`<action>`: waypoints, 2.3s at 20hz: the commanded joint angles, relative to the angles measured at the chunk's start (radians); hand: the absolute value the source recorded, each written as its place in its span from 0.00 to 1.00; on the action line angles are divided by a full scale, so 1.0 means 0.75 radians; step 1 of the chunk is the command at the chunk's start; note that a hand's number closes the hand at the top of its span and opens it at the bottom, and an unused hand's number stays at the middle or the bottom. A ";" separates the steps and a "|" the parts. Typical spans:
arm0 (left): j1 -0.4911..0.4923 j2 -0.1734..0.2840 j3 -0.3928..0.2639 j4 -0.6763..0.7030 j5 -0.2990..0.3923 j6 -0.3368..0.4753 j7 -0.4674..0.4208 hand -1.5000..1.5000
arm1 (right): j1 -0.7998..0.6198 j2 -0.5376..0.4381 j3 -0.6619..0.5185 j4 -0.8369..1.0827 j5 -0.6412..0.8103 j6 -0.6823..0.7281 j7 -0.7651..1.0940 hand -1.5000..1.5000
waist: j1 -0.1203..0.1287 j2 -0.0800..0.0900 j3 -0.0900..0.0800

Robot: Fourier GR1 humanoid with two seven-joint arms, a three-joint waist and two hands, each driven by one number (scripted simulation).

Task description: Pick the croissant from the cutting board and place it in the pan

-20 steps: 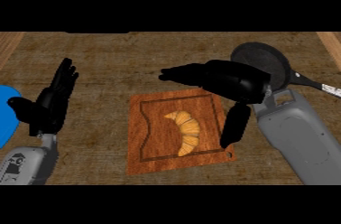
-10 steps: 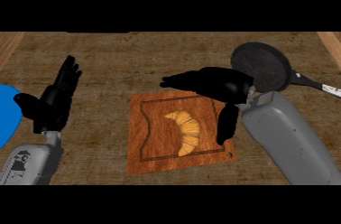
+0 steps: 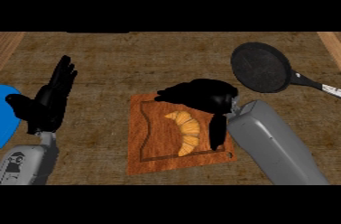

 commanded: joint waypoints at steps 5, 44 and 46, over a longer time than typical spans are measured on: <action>0.008 -0.042 0.017 0.011 -0.012 -0.014 -0.013 0.50 | -0.020 0.030 0.116 0.087 0.259 -0.066 -0.012 0.00 | 0.003 0.001 0.000; -0.075 -0.058 0.155 0.022 -0.079 -0.129 0.073 0.50 | 0.061 0.208 0.133 0.408 0.806 -0.191 -0.417 1.00 | -0.005 0.000 0.000; 0.068 -0.137 0.081 -0.080 -0.135 -0.082 0.032 0.50 | 0.070 0.207 0.118 0.466 0.828 -0.292 -0.487 1.00 | 0.002 0.000 0.000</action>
